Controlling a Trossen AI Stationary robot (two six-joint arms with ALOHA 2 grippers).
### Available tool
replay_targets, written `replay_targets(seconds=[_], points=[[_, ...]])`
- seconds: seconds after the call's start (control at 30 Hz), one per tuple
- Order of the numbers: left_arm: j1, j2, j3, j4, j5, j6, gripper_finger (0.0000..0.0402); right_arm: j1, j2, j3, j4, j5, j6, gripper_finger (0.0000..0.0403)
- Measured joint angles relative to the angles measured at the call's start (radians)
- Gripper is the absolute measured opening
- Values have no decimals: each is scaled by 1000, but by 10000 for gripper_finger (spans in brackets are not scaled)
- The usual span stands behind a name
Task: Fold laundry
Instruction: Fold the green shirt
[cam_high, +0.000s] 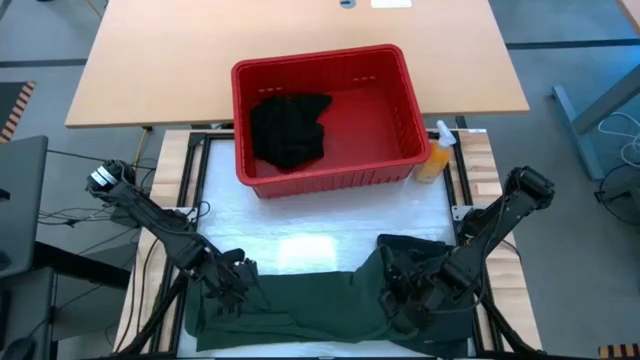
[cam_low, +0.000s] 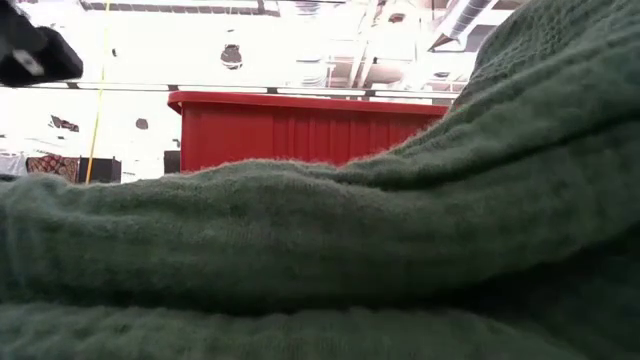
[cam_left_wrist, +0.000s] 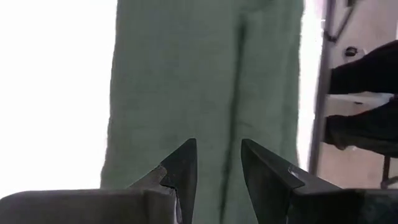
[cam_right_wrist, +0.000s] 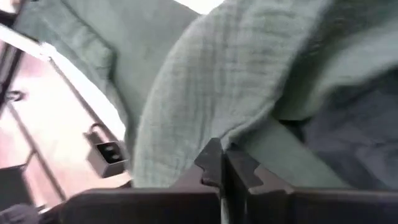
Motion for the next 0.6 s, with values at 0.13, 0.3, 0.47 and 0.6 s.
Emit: replay_targets(seconds=[0.13, 0.3, 0.47, 0.6], points=[[5, 0, -112, 136, -4, -24, 112, -16, 0, 42, -5, 2, -29, 19], [5, 0, -305, 284, -40, -155, 112, -48, -1, 124, -199, -21, -18, 18], [5, -5, -418, 315, -74, -265, 112, -86, -1, 156, -376, -218, -15, 18], [5, -6, -436, 316, -108, -253, 110, -126, -1, 156, -346, -325, -83, 25]])
